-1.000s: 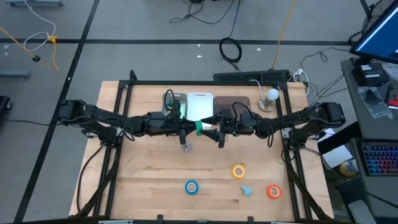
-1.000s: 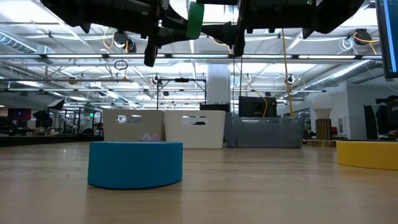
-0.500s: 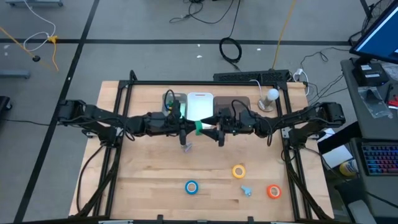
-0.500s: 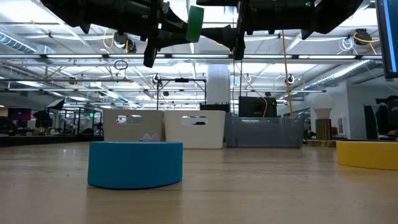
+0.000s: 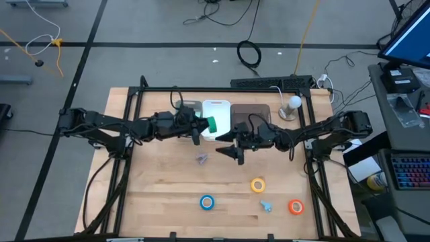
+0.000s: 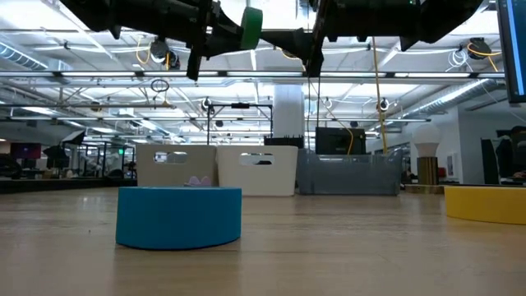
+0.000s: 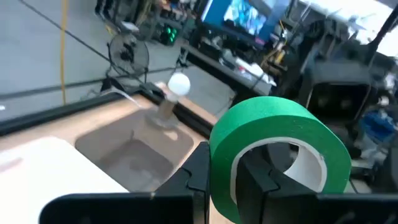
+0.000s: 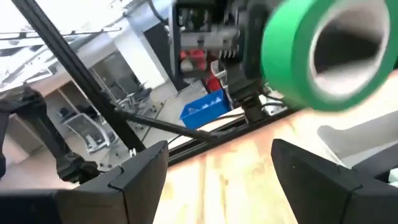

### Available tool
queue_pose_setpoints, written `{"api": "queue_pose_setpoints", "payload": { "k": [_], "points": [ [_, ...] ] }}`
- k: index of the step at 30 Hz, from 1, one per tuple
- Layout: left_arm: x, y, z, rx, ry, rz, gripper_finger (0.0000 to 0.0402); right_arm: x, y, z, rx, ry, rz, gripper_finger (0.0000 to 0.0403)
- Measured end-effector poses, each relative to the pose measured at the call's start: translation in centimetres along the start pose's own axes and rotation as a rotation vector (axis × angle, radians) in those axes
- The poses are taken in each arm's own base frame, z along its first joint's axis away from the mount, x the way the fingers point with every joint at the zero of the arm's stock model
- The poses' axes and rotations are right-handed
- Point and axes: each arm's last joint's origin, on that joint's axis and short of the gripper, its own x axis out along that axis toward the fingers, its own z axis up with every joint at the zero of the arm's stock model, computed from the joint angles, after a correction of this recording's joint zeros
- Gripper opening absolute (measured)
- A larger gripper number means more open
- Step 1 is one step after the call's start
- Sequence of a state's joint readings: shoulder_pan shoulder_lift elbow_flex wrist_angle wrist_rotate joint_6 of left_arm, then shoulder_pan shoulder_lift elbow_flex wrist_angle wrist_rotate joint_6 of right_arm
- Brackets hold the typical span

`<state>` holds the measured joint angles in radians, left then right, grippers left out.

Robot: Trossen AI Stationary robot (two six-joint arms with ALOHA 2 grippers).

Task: Pick and place Stapler, Stapler remover, tape
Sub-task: Put the green tape into the black bin

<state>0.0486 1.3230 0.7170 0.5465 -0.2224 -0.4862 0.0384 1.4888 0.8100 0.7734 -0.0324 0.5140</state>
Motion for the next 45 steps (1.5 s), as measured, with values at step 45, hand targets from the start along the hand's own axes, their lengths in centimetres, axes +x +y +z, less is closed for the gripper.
{"api": "queue_pose_setpoints", "payload": {
  "k": [45],
  "points": [
    [0.4,-0.4,-1.0,-0.073,0.048,-0.067,0.0039,-0.1,-0.9,0.7,-0.048,-0.046,-0.054,0.0267]
  ]
}}
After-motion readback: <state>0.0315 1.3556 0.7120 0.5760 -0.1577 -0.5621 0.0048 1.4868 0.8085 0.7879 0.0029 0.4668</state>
